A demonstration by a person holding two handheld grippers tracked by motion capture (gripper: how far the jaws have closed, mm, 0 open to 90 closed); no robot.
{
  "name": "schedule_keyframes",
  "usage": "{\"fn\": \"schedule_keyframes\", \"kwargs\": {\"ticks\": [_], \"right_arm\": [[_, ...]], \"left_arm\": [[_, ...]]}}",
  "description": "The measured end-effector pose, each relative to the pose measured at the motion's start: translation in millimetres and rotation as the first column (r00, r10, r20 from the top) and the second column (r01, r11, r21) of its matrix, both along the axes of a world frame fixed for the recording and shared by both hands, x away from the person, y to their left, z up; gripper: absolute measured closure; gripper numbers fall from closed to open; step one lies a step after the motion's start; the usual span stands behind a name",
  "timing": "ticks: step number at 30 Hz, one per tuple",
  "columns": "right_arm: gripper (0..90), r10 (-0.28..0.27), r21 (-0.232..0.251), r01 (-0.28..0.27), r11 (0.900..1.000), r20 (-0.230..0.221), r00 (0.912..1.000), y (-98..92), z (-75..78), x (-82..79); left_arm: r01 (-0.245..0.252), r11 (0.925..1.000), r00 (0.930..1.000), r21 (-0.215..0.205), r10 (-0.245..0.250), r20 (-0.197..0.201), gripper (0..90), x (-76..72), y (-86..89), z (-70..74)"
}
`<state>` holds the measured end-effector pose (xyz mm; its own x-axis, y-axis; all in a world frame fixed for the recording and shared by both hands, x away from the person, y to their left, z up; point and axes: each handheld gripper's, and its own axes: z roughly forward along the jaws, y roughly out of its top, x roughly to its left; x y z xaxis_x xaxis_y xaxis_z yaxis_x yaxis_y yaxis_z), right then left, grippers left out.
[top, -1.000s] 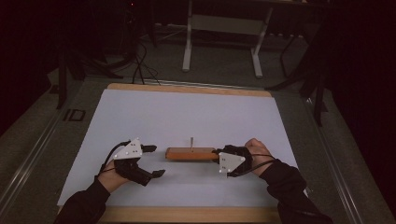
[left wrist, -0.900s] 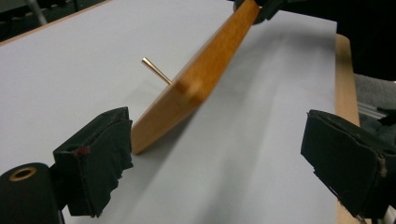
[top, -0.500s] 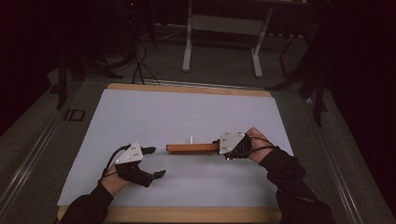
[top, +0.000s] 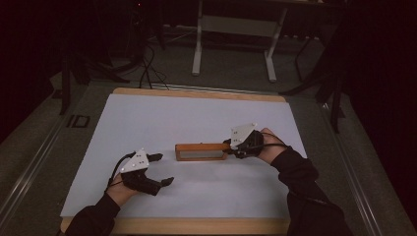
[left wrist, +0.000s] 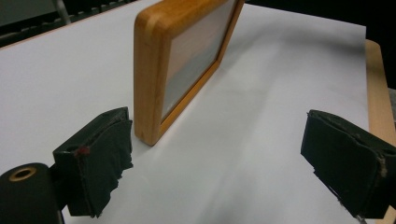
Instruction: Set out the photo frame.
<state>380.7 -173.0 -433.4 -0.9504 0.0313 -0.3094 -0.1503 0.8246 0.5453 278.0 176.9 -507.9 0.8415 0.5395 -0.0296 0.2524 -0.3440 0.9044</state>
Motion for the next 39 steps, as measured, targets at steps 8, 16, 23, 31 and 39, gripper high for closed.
{"fn": "schedule_keyframes", "kwargs": {"ticks": [8,16,23,31,39], "right_arm": [[65.5,-0.075,0.024,0.076,0.997,-0.044,0.9962,3.7,-0.3,15.5],[64.1,-0.133,0.028,0.134,0.991,-0.038,0.9904,8.0,-1.9,22.2],[63.5,-0.163,0.048,0.167,0.985,-0.072,0.9839,8.1,-2.7,30.0],[62.5,-0.182,0.074,0.187,0.98,-0.075,0.9805,6.9,-5.8,35.7],[58.4,-0.214,0.071,0.219,0.973,-0.074,0.974,9.9,-9.1,44.3]], "left_arm": [[-0.016,0.9999,0.9999,-0.004,0.016,0.003,9.1,0.1,1.3,-2.1],[-0.013,0.9999,0.9999,-0.008,0.013,0.001,9.1,0.4,0.0,-4.3],[-0.011,0.9999,0.9999,-0.002,0.011,-0.003,9.1,0.6,-0.7,-6.4],[-0.01,1.0,0.9999,-0.001,0.01,-0.003,9.1,0.8,-0.2,-7.1],[-0.007,1.0,0.9999,0.0,0.007,-0.011,9.1,1.5,-0.7,-9.4]]}}
